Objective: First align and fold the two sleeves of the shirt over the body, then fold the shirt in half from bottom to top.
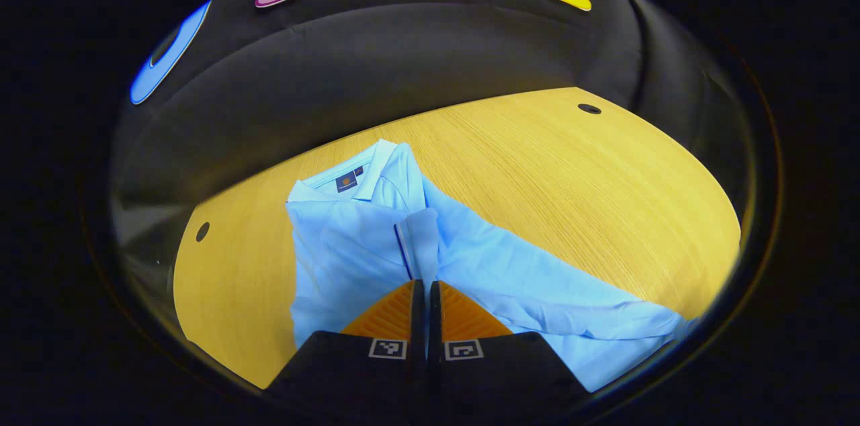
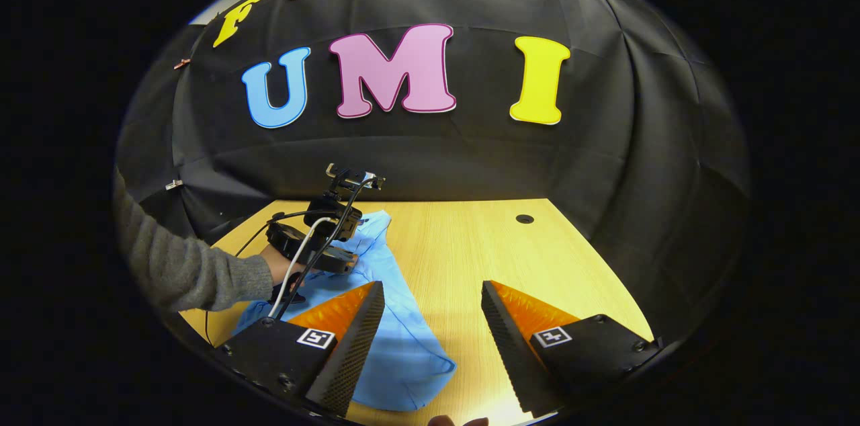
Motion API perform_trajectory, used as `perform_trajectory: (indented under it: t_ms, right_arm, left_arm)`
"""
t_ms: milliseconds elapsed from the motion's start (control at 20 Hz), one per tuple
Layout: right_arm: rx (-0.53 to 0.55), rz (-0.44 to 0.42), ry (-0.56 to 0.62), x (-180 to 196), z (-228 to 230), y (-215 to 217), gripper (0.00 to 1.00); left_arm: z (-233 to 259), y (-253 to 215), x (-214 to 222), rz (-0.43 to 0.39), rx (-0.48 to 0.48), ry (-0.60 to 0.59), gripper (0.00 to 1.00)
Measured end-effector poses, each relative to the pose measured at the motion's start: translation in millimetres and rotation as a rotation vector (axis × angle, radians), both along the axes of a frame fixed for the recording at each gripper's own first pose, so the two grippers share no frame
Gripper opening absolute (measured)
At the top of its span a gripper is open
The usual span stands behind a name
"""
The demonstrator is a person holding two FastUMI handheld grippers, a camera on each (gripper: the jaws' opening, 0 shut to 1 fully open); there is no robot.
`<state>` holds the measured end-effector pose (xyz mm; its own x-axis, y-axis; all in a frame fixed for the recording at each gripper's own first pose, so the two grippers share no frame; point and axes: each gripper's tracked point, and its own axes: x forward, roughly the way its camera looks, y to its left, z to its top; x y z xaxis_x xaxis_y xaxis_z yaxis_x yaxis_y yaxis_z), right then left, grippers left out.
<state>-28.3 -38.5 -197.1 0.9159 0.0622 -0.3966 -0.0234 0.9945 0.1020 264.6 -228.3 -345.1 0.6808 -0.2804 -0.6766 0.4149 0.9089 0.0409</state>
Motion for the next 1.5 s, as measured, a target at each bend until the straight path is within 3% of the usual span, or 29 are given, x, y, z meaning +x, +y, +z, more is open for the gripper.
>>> perform_trajectory:
  t_ms: [150,250,350,450,800,1150,1350,1500]
  right_arm:
    - [0.0,-0.002,0.006,-2.9,-1.0,-2.8,0.91]
    - [-0.001,-0.004,0.007,-3.2,-2.8,-4.1,0.91]
    - [-0.002,-0.007,0.008,-4.4,-2.7,-4.0,0.91]
    - [-0.003,-0.012,0.011,-4.4,-2.4,-4.8,0.91]
    - [-0.014,-0.027,0.035,-9.7,-11.2,-6.8,0.91]
    - [-0.028,-0.027,0.077,-17.7,-24.7,-10.0,0.91]
    - [-0.032,-0.017,0.127,-27.2,-42.8,-9.3,0.91]
    - [-0.029,0.002,0.187,-38.6,-62.5,-4.4,0.91]
  left_arm:
    - [-3.8,-1.1,-2.7,-0.007,0.008,0.006,0.09]
    - [-5.9,1.2,-3.9,-0.013,0.026,-0.002,0.17]
    - [-5.3,5.8,-0.9,-0.009,0.061,-0.032,0.39]
    - [-4.6,9.2,2.7,-0.005,0.082,-0.061,0.54]
    - [8.2,16.0,-1.0,0.006,0.098,-0.149,0.76]
    - [39.8,16.6,-57.5,-0.044,-0.008,-0.206,0.77]
    - [67.0,41.9,-113.1,-0.032,-0.07,-0.225,0.77]
    - [78.2,76.7,-160.7,-0.011,-0.061,-0.234,0.77]
